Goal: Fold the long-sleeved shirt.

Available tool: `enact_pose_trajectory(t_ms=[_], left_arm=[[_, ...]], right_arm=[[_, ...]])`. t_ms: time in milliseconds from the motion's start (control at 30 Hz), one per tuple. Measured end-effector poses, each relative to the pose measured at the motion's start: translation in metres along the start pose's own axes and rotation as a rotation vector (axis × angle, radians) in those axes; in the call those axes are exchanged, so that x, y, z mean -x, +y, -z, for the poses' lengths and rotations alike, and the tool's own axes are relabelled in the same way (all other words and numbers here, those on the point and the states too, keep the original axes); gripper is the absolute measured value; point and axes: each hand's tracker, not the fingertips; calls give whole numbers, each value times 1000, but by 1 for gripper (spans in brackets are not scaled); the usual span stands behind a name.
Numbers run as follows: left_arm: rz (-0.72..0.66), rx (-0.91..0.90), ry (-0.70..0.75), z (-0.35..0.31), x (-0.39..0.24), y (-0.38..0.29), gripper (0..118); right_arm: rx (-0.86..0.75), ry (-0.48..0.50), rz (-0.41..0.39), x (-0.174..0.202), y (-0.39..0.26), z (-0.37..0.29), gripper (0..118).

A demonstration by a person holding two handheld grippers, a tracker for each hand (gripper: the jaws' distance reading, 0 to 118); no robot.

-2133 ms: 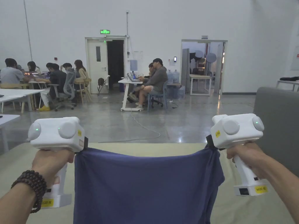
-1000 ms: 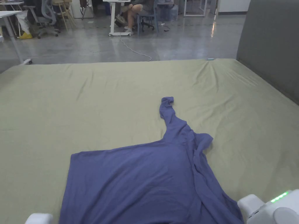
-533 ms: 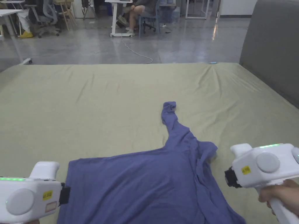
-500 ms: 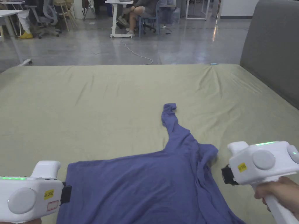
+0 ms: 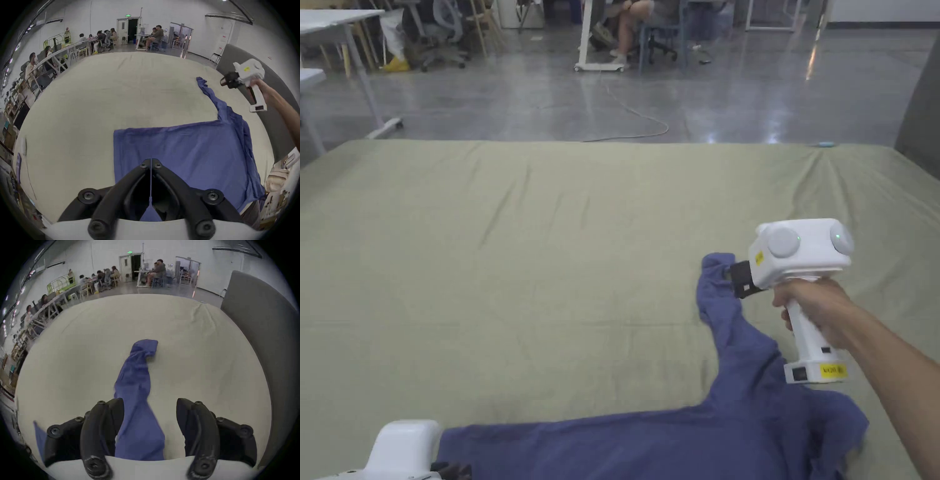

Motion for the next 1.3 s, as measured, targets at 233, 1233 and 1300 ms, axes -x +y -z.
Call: enact_pose_trajectory(t_ms=[233,1233,1300], left_arm=[[-69,22,13,34,11,1,0],[20,-9,-73,-21,-31,-17,0],[37,4,-76,-25,-38,-22,0]], right_arm=[[54,35,32,26,30,66,68],[141,206,-212,5,-252,-138,0],[211,170,-224,13,-273,-117,0]])
